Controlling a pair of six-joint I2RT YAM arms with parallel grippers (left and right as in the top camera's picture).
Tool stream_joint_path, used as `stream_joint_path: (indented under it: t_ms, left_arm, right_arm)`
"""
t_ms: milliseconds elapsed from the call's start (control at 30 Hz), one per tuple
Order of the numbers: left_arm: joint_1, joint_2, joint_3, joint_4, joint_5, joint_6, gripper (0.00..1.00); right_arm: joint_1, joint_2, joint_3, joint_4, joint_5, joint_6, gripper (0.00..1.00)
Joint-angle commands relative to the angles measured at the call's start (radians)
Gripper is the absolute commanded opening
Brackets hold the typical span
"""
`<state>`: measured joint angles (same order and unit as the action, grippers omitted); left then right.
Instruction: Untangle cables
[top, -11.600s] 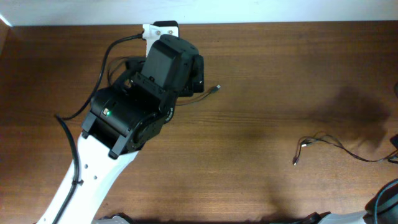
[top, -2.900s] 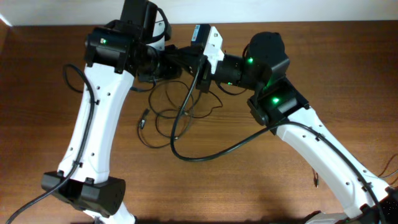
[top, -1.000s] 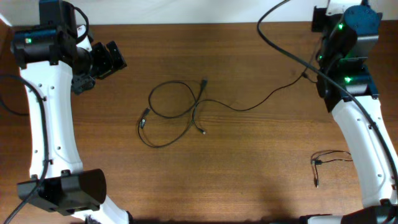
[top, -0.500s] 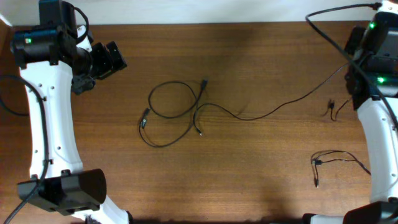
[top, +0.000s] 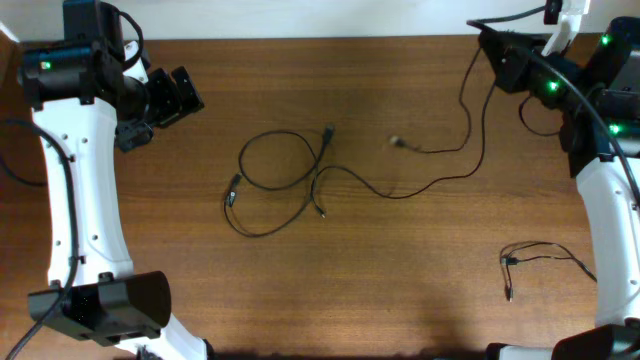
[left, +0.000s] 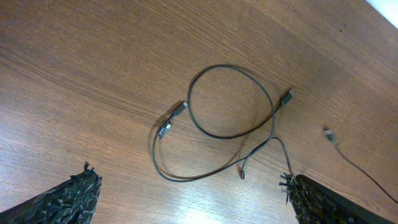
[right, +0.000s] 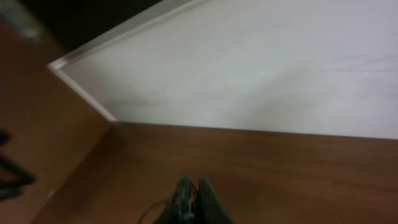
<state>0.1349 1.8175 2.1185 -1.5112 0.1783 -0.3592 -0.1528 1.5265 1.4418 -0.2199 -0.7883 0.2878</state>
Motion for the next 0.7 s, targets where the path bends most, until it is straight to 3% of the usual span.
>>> stream_joint_path:
  t_ms: [0,67,200,333,433,467,600,667]
  left_arm:
    - [-0.001,-0.019,0.013,-0.002,-0.003,0.016,0.99]
    - [-0.001,-0.019,0.013,-0.002,-0.003,0.015,0.99]
    - [-0.001,-0.019,0.013,-0.002,-0.003,0.015,0.99]
    - [-0.001,-0.019,0.013,-0.001,-0.003,0.015,0.99]
    - [-0.001,-0.019,0.013,-0.001,-0.003,0.015,1.0]
    - [-0.001,-0.019,0.013,-0.001,-0.003,0.015,0.99]
    - [-0.001,-0.019,0.013,0.002,0.0,0.015,0.99]
    - [-0.001,-0.019,0.013,0.002,0.0,0.015,0.99]
  right_arm:
    - [0.002,-0.014,0.008,-0.01,-0.071,-0.025,0.08]
    - [0.002,-0.002,0.008,-0.031,-0.064,-0.035,0.07]
    - [0.002,0.031,0.008,-0.146,0.153,-0.097,0.22]
    - [0.002,0.032,0.008,-0.325,0.226,-0.165,0.25]
    - [0.002,0.044,0.007,-0.514,0.361,-0.233,0.49]
    - [0.002,0.056,0.002,-0.535,0.434,-0.233,0.52]
    - [0.002,0.185,-0.025,-0.478,0.535,-0.233,0.68]
    - [0.002,0.262,-0.025,-0.421,0.535,-0.233,0.69]
